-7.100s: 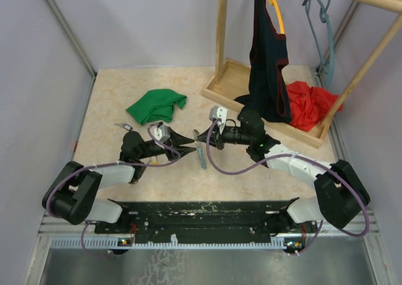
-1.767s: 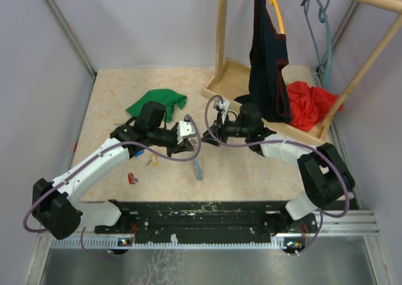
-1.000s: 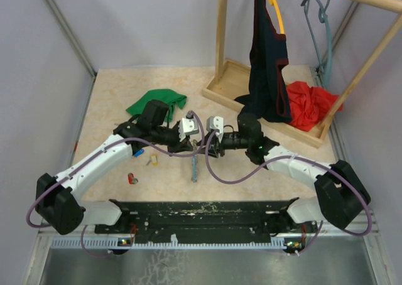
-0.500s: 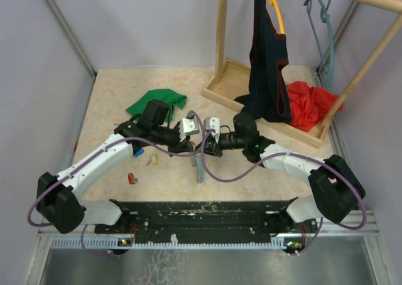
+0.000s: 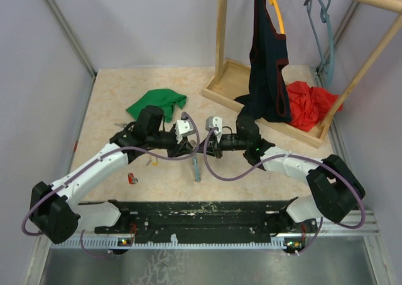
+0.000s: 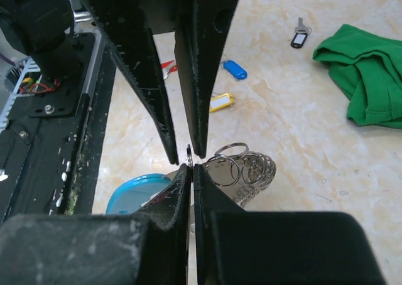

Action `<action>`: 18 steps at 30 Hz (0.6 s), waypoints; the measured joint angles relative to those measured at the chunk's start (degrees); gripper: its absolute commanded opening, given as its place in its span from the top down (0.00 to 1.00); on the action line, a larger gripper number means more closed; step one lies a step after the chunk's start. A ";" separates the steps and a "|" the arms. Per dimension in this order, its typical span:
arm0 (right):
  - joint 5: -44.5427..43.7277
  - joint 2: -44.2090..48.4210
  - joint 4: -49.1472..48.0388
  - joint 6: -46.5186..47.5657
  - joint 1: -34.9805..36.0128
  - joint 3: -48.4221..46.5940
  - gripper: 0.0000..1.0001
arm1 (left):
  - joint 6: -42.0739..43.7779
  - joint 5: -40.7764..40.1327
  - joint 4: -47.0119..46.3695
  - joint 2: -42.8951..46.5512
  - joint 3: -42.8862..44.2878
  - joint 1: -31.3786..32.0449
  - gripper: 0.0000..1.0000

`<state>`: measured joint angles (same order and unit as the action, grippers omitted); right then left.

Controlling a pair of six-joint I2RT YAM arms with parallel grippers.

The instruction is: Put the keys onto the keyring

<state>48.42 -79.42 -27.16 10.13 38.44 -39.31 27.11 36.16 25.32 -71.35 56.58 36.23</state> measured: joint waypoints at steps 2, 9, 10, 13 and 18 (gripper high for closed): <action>0.00 0.00 -2.71 -2.05 -0.33 1.14 1.00 | -2.99 -0.44 -4.92 3.08 -4.26 0.00 0.76; -0.42 0.00 -11.96 -8.61 -1.68 4.87 1.00 | -17.88 -1.36 -33.24 15.30 -25.77 -3.17 0.77; -0.39 0.00 -12.94 -9.33 -1.84 5.29 1.00 | -20.11 -0.85 -37.46 15.82 -28.57 -4.26 0.77; -0.52 0.00 -16.04 -11.43 -1.92 6.34 1.00 | -26.32 1.16 -49.33 15.37 -34.62 -7.10 0.76; -0.57 -0.55 -19.80 -13.66 -1.97 7.30 1.00 | -34.80 4.66 -69.40 11.96 -40.72 -8.96 0.74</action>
<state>47.86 -79.96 -46.96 -3.53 36.47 -32.01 -7.68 40.82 -44.07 -59.40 15.86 27.27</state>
